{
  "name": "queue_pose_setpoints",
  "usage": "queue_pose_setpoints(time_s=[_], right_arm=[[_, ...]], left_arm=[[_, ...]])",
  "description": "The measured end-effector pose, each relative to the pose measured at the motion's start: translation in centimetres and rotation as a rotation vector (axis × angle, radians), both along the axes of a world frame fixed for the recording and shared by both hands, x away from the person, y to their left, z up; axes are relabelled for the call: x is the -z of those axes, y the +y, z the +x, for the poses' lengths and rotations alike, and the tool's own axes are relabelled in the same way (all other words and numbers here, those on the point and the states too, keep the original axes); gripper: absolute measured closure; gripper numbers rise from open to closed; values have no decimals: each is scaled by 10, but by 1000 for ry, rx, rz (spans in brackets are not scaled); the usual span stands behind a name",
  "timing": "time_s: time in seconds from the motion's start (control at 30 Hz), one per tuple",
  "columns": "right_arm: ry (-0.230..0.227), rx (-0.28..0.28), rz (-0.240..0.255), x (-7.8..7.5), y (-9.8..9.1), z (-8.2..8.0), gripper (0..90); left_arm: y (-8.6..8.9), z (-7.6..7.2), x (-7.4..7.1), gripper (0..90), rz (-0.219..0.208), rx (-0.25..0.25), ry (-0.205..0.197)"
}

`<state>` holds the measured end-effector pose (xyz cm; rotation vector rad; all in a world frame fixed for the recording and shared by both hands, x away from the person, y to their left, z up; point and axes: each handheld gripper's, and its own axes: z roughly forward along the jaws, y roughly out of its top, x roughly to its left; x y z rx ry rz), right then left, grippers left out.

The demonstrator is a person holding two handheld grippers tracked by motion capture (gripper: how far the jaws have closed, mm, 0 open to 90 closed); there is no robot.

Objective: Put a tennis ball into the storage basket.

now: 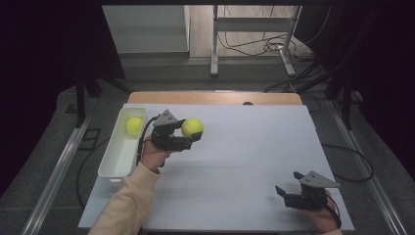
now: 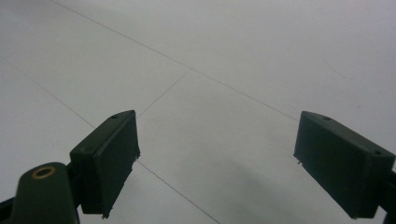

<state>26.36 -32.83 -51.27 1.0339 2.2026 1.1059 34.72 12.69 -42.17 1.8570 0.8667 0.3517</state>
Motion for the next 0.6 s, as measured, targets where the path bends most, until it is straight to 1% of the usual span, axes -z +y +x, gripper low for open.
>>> queue_pose_setpoints(time_s=[0.37, 0.6], right_arm=[[-2, -1, 2, 0, 0, 0, 144], [-3, 0, 3, 0, 0, 0, 144]], left_arm=[[14, -3, 0, 256, -3, -30, 1], [27, -9, -2, 256, -17, -62, -5]])
